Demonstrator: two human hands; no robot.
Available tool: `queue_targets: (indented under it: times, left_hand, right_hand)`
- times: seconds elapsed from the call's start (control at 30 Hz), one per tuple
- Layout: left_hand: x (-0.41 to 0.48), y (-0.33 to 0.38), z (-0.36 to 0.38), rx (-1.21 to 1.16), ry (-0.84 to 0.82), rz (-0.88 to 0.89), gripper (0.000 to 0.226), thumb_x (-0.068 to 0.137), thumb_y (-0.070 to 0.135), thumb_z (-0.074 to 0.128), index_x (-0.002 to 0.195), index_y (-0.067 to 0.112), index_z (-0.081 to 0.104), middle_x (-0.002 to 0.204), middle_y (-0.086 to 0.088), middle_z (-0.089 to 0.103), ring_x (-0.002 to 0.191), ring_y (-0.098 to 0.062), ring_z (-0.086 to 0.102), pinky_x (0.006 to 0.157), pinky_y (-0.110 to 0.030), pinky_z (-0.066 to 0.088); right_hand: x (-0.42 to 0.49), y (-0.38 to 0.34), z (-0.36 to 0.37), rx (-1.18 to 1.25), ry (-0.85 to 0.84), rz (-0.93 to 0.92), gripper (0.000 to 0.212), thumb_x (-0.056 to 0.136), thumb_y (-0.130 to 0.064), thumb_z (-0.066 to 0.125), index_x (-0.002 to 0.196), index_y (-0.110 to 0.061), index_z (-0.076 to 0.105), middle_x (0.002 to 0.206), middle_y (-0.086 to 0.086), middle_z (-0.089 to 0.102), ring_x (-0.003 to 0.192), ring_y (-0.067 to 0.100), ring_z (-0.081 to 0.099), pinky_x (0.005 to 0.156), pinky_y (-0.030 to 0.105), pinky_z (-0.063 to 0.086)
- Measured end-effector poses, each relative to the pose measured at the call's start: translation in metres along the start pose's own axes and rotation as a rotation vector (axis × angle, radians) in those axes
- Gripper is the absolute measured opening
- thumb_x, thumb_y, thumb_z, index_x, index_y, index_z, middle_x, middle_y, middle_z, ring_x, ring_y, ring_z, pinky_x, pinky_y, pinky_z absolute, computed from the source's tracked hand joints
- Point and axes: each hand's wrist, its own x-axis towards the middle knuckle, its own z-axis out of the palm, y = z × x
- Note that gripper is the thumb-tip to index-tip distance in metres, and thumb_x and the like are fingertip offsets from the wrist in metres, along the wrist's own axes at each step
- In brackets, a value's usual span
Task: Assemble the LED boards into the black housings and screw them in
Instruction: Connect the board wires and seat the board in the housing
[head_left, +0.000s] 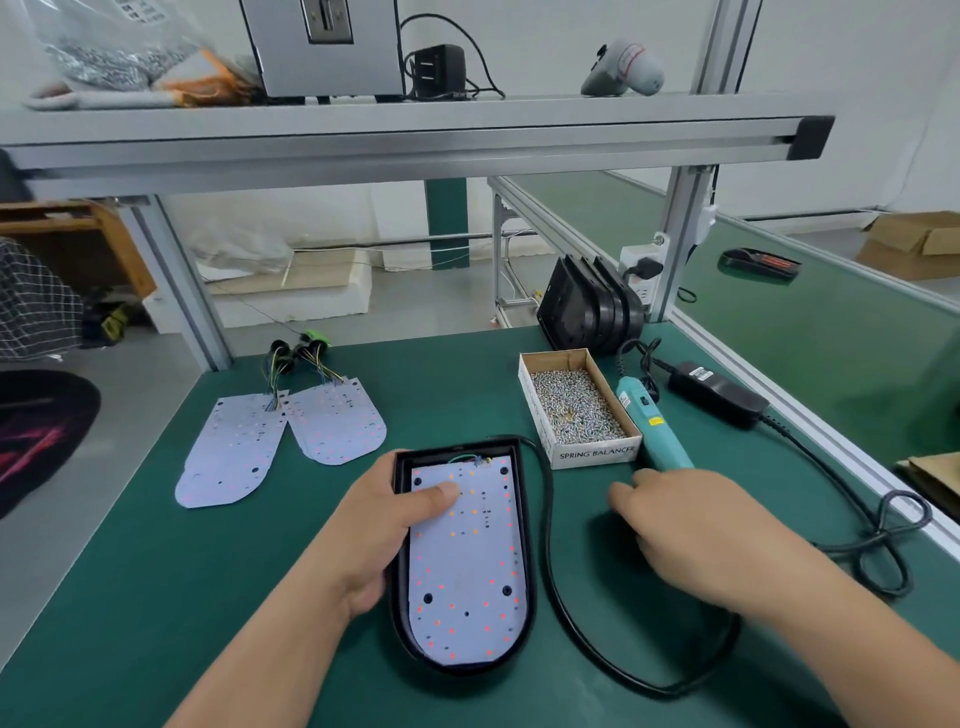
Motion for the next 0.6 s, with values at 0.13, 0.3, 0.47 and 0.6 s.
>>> queue_targets:
  times: [0.13, 0.3, 0.47, 0.6]
  left_hand:
    - [0.001, 0.000, -0.002, 0.091, 0.032, 0.002, 0.023, 0.097, 0.004, 0.072, 0.119, 0.011, 0.067, 0.106, -0.007, 0.082, 0.094, -0.029, 0.080, 0.068, -0.034, 0.064]
    - [0.008, 0.001, -0.007, 0.125, 0.025, 0.017, 0.028, 0.089, 0.010, 0.074, 0.117, 0.012, 0.073, 0.109, -0.010, 0.081, 0.098, -0.031, 0.080, 0.078, -0.041, 0.065]
    - [0.008, 0.001, -0.006, 0.110, 0.027, -0.006, 0.023, 0.100, 0.001, 0.063, 0.118, 0.011, 0.073, 0.112, -0.013, 0.081, 0.100, -0.035, 0.079, 0.085, -0.048, 0.064]
    - [0.005, 0.003, -0.009, 0.037, 0.014, -0.043, 0.023, 0.100, 0.004, 0.064, 0.120, 0.009, 0.073, 0.114, -0.017, 0.079, 0.101, -0.039, 0.078, 0.077, -0.046, 0.066]
  right_hand:
    - [-0.032, 0.005, -0.009, 0.205, 0.043, -0.124, 0.033, 0.098, -0.063, 0.040, 0.113, -0.035, 0.048, 0.110, -0.016, 0.052, 0.104, 0.008, 0.059, 0.087, 0.031, 0.049]
    - [-0.062, -0.009, -0.009, 0.273, -0.285, -0.346, 0.047, 0.095, -0.069, 0.048, 0.132, -0.040, 0.050, 0.127, -0.019, 0.043, 0.109, 0.001, 0.053, 0.091, 0.024, 0.042]
    - [-0.040, -0.031, -0.013, 0.267, -0.026, -0.387, 0.021, 0.107, -0.045, 0.042, 0.116, -0.034, 0.056, 0.118, -0.010, 0.050, 0.098, 0.014, 0.056, 0.083, 0.033, 0.042]
    - [0.002, -0.048, -0.002, 0.238, 0.163, -0.415, 0.017, 0.101, -0.021, 0.046, 0.108, -0.032, 0.057, 0.111, -0.005, 0.052, 0.092, 0.025, 0.058, 0.071, 0.038, 0.037]
